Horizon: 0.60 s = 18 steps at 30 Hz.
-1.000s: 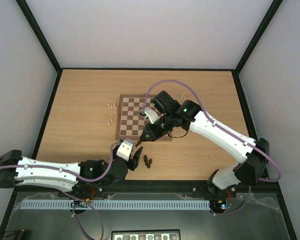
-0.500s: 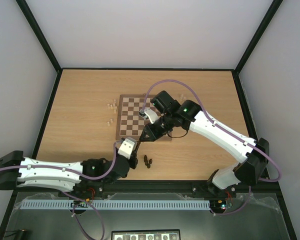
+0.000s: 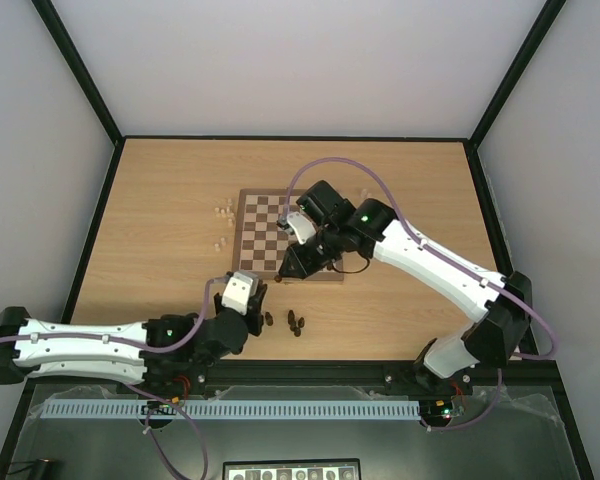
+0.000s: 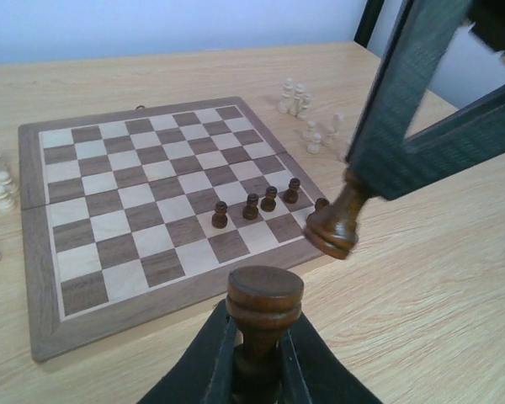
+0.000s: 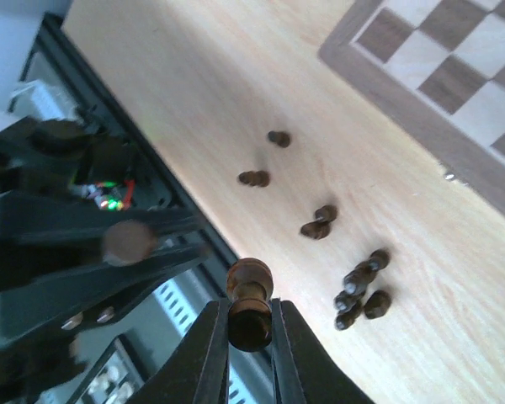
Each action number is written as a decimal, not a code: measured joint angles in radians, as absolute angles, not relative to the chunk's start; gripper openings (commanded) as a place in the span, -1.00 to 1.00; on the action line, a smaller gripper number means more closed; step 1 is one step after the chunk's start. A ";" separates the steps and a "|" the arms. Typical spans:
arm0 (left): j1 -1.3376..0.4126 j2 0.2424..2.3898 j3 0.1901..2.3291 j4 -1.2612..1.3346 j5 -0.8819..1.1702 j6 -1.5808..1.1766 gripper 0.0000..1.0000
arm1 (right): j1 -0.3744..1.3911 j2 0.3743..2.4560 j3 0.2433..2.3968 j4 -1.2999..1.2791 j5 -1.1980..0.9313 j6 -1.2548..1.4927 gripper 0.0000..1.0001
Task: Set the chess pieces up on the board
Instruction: Pick up the chessboard from the center of the board, then place the chess piece on the chessboard.
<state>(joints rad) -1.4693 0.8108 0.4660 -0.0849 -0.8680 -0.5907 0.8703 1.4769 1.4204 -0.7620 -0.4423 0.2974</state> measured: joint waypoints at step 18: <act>-1.385 0.652 0.674 -0.534 -0.733 -0.889 -0.78 | 0.920 1.867 1.615 -0.742 0.044 0.338 -0.81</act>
<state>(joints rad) -1.3849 0.6521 0.6743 -0.5343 -0.7326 -0.8886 0.9203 1.8671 1.6146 -0.7422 0.0441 0.3378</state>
